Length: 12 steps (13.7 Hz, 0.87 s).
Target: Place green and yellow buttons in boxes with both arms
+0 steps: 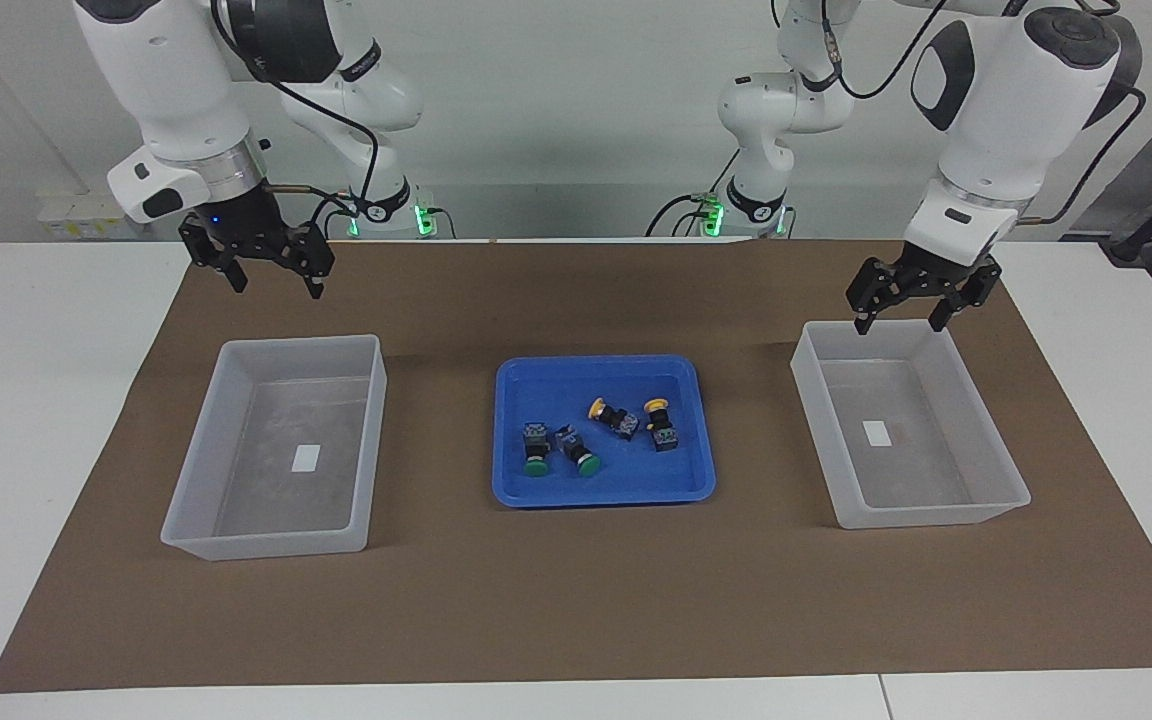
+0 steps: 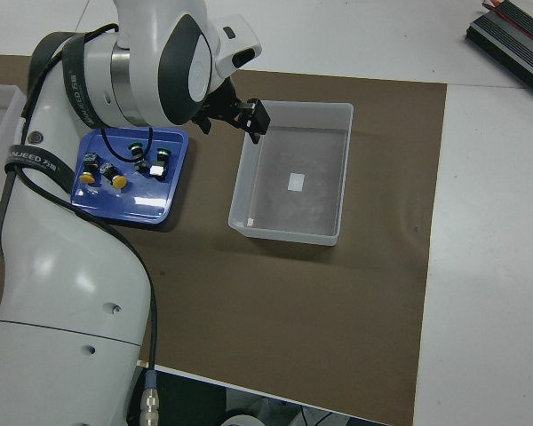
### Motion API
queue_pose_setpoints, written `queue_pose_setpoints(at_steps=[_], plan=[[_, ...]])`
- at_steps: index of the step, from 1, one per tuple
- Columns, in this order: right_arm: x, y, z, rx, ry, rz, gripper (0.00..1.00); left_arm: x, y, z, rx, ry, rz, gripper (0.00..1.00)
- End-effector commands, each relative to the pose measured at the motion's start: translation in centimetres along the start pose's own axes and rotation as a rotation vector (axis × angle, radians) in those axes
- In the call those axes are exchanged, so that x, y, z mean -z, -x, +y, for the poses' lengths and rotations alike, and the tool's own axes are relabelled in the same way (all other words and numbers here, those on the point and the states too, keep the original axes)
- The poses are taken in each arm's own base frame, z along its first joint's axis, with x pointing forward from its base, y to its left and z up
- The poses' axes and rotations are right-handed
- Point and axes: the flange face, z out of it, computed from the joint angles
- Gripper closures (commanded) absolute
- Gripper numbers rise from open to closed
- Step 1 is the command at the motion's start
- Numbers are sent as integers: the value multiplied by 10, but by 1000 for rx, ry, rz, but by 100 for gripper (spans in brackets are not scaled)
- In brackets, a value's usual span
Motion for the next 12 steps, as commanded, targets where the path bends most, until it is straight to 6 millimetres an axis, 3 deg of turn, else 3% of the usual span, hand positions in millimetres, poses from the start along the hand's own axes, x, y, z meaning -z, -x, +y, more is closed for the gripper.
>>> queue_pose_setpoints(at_steps=[1, 6, 9, 11, 12], plan=[[-2, 1, 1, 12, -23, -8, 0, 2, 8, -2, -2, 11, 5, 0], [-2, 1, 3, 3, -23, -8, 0, -1, 11, 1, 0, 10, -6, 0], [-1, 0, 5, 4, -24, -4, 0, -12, 21, 5, -2, 10, -24, 0], [-1, 0, 4, 6, -24, -4, 0, -25, 28, 19, 21, 26, -30, 0], [-1, 0, 5, 6, -24, -4, 0, -34, 31, 36, 43, 28, -28, 0]])
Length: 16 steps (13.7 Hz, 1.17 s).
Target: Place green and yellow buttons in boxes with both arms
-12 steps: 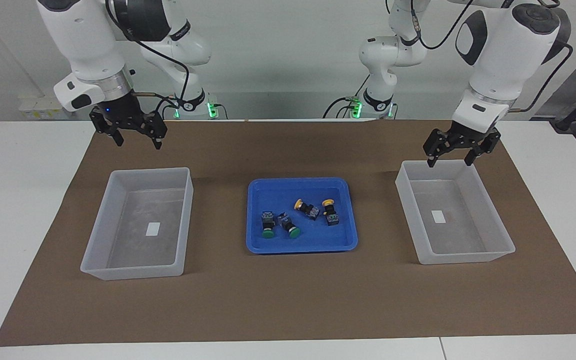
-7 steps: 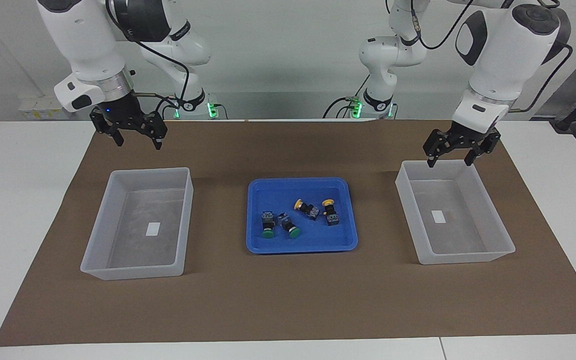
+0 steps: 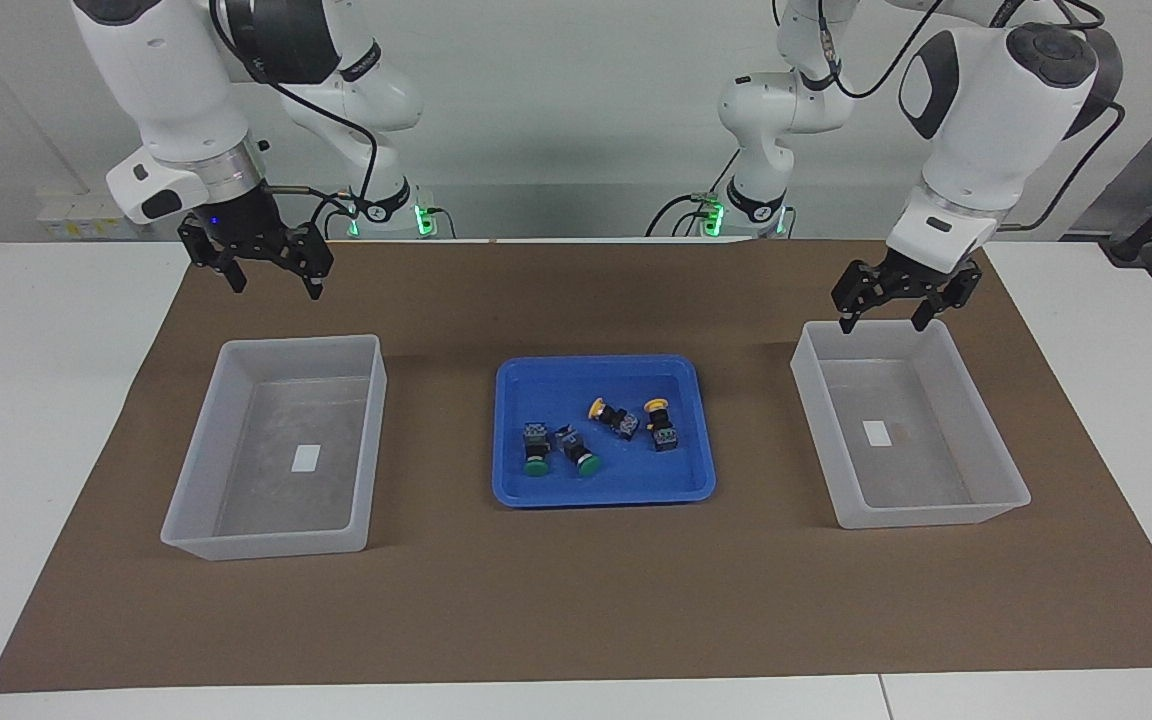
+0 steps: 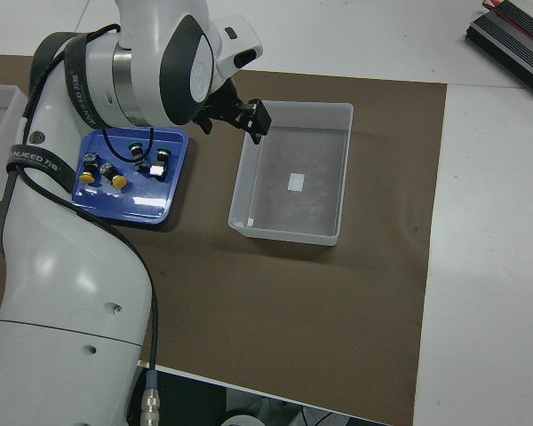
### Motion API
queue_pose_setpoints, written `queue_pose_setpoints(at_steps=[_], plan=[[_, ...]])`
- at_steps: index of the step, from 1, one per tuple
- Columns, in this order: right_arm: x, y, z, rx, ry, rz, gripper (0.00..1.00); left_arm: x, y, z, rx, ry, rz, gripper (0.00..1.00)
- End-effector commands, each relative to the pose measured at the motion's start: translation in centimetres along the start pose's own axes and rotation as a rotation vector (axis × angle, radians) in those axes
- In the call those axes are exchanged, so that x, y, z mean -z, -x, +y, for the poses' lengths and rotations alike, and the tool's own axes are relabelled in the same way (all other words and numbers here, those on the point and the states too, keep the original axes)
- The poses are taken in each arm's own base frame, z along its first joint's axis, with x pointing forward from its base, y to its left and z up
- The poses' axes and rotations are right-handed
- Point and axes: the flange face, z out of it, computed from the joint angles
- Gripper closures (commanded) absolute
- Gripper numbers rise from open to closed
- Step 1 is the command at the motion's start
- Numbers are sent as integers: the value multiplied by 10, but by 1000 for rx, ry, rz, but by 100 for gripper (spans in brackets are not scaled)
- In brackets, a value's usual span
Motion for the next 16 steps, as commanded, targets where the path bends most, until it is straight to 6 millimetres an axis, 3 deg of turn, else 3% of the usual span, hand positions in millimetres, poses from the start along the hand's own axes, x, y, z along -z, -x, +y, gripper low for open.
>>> queue_pose_setpoints(at_steps=[1, 8, 11, 14, 16], plan=[[-1, 0, 4, 6, -26, -3, 0, -21, 18, 37, 49, 14, 20, 0], [-11, -17, -17, 24, -44, 72, 0, -107, 38, 126, 171, 74, 111, 0], [-28, -29, -51, 23, -63, 110, 0, -131, 47, 133, 186, 86, 126, 0], [-60, -39, -101, 1, -78, 137, 0, -157, 60, 138, 215, 106, 153, 0], [-85, -45, -135, -18, -100, 150, 0, -181, 67, 153, 204, 110, 142, 0]])
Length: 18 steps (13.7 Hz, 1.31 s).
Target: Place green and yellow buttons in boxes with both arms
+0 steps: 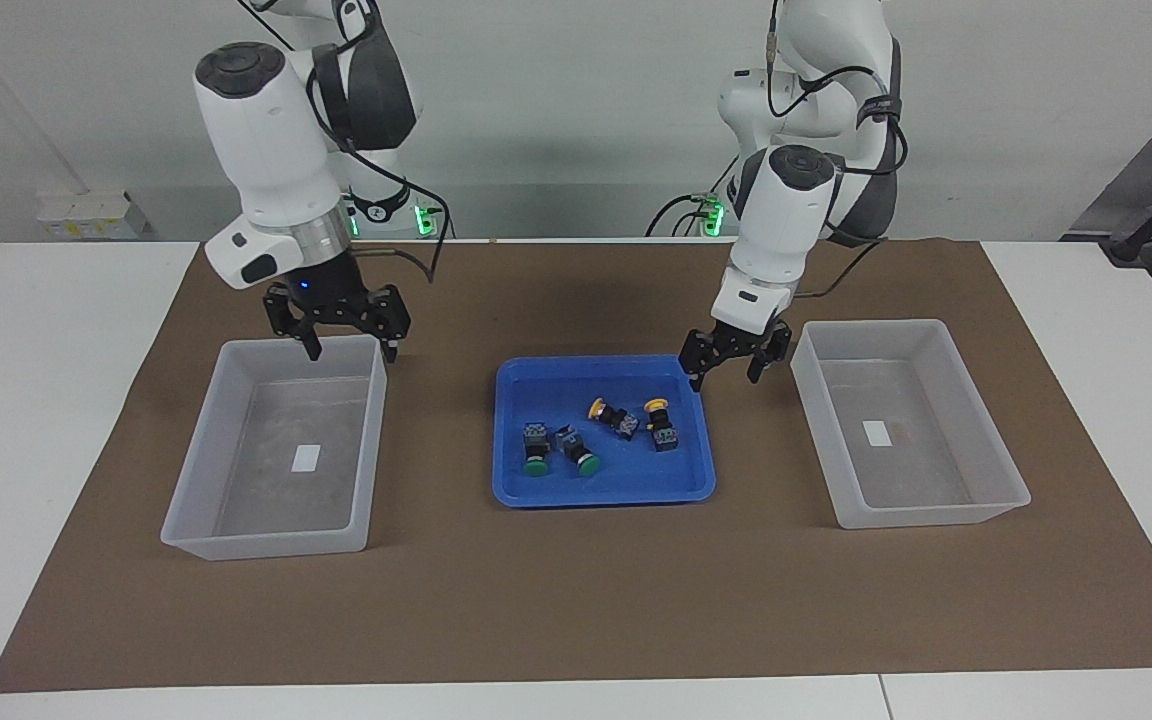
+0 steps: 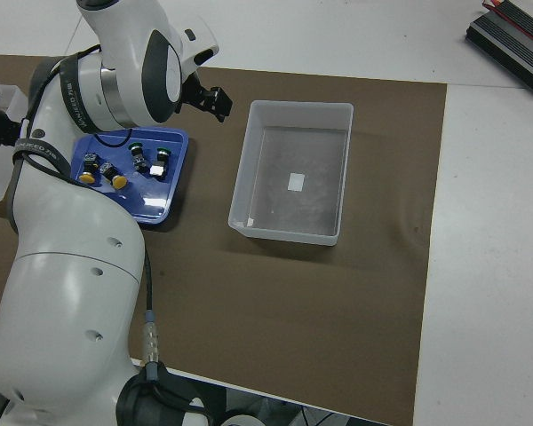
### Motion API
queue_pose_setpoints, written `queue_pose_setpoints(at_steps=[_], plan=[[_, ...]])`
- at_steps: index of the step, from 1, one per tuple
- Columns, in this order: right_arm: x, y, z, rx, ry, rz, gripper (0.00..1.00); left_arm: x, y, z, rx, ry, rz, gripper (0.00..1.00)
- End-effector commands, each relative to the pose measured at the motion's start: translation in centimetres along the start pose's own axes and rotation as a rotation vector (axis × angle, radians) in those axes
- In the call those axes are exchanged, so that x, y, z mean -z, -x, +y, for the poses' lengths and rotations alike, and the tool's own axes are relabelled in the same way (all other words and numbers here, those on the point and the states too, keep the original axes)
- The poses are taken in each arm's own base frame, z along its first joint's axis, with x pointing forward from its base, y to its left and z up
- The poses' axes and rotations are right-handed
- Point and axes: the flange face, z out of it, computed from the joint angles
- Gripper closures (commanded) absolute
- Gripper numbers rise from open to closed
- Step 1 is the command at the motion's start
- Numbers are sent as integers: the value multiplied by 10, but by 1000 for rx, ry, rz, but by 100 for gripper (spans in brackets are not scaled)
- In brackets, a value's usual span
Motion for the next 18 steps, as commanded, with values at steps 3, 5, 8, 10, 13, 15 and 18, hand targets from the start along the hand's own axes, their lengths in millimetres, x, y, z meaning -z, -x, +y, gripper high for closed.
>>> queue_pose_setpoints(at_steps=[3, 5, 8, 10, 13, 15, 18], plan=[[-64, -4, -60, -56, -49, 25, 0, -44, 21, 18, 34, 31, 6, 0], [-79, 2, -82, -67, -46, 31, 0, -50, 21, 19, 40, 33, 5, 0], [-110, 12, -115, -61, -57, 35, 0, -66, 27, 31, 48, 49, 11, 0], [-128, 15, -123, -58, -60, 28, 0, -76, 28, 32, 54, 46, 4, 0], [-159, 25, -146, -20, -49, 32, 6, -91, 31, 41, 70, 72, 23, 4], [-177, 29, -150, -19, -33, 24, 11, -97, 27, 43, 66, 77, 28, 8], [-201, 40, -166, 23, -24, 27, 16, -99, 25, 45, 51, 73, 29, 14]])
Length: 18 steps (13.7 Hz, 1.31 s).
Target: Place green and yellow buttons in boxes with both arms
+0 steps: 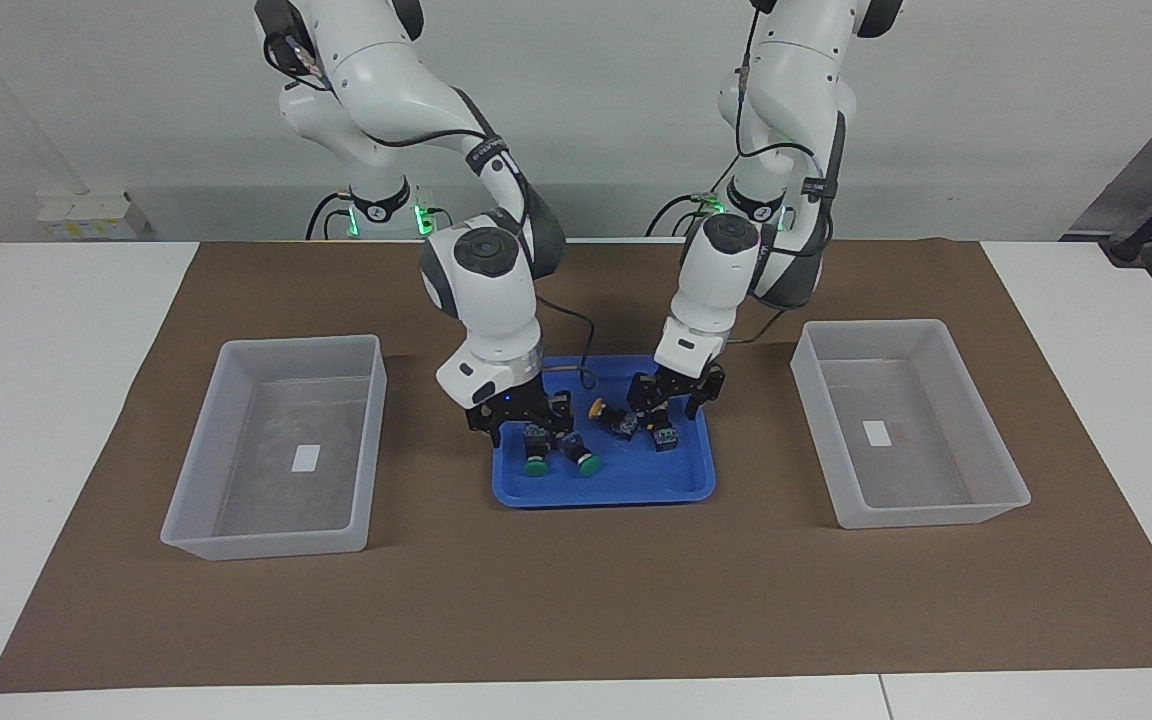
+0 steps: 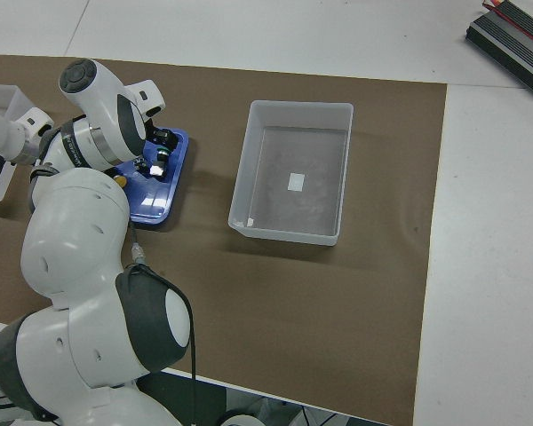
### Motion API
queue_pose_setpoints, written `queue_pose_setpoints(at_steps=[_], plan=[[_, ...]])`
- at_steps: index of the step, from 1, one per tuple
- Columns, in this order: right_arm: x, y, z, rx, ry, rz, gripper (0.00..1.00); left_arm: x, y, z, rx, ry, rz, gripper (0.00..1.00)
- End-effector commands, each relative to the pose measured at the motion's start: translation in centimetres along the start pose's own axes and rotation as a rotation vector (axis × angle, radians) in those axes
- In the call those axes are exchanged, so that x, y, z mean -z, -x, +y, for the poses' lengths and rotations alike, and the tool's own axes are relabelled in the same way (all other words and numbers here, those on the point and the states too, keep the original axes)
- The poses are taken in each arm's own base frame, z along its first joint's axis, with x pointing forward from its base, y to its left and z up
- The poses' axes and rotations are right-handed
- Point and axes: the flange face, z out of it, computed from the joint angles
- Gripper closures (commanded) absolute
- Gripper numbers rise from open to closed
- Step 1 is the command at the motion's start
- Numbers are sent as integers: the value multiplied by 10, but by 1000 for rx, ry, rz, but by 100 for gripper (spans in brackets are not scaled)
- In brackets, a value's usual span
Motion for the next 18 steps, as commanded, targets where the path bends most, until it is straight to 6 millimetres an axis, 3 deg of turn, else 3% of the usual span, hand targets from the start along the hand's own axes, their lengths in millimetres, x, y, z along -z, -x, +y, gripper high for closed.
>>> queue_pose_setpoints(at_steps=[1, 8, 9, 10, 11, 12, 13, 15, 17, 18], plan=[[-13, 0, -7, 4, 6, 21, 22, -4, -4, 4, -5, 4, 10, 18], [-39, 9, -6, 12, 9, 7, 33, -25, -2, 1, -43, 13, 15, 32], [-40, 10, -6, 13, 11, 5, 42, -25, -3, 1, -42, 13, 16, 36], [-40, 10, -6, 13, 12, 4, 58, -26, -2, 0, -42, 12, 14, 43], [-40, 11, -7, 14, 12, 2, 83, -26, -2, 0, -42, 11, 13, 48], [-40, 12, -8, 14, 13, 1, 100, -25, -3, 0, -40, 11, 15, 55], [-38, 14, -11, 20, 12, 2, 100, -25, -3, 0, -40, 10, 14, 65], [-20, 9, -7, 15, 14, 11, 100, -24, -4, 2, -42, 10, 12, 84], [20, -1, 6, -4, 23, 22, 100, -22, -6, 2, -39, 11, 15, 100], [38, -9, 22, -23, 33, 25, 100, -21, -7, 3, -39, 10, 14, 100]])
